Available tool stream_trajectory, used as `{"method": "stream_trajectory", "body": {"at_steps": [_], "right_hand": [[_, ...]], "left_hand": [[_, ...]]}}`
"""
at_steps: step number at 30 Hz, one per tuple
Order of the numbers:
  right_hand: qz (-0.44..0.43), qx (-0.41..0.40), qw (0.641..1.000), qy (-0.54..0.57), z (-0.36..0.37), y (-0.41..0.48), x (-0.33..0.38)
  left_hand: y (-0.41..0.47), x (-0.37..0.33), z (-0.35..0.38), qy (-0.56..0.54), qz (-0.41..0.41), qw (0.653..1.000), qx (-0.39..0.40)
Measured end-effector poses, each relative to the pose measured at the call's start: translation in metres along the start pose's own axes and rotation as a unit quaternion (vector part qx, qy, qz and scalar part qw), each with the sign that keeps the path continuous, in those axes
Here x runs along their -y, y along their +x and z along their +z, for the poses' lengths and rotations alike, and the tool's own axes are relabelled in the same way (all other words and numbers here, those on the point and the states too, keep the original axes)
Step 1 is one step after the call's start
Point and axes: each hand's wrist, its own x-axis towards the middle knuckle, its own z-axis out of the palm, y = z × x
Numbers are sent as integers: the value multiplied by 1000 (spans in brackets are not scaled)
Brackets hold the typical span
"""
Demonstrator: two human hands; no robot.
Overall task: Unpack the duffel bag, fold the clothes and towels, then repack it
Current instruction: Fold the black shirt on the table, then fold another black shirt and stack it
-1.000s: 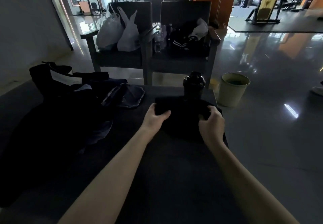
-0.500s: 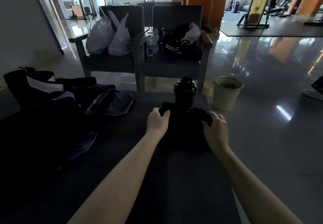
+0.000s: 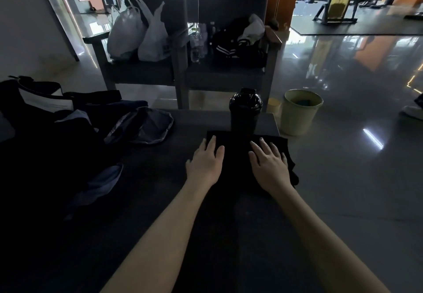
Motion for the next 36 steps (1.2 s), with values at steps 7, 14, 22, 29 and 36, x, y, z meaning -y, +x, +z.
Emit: {"method": "stream_trajectory", "body": {"at_steps": [7,14,22,29,36], "right_hand": [[6,30,998,-50,-10,-3,9],[-139,-77,983,-87,-13,-57,50],[-189,40,978,79,12,-108,140],[-207,158,964,52,60,-140,190],[-192,205,960,-24,80,-145,191]], "left_hand": [[0,2,-10,13,-10,999,49],[-71,46,-40,78,103,989,-65],[-130,136,-106,150,30,970,-187],[-148,213,-157,219,-123,946,-207],[-138,248,-190,186,-207,929,-244]]}}
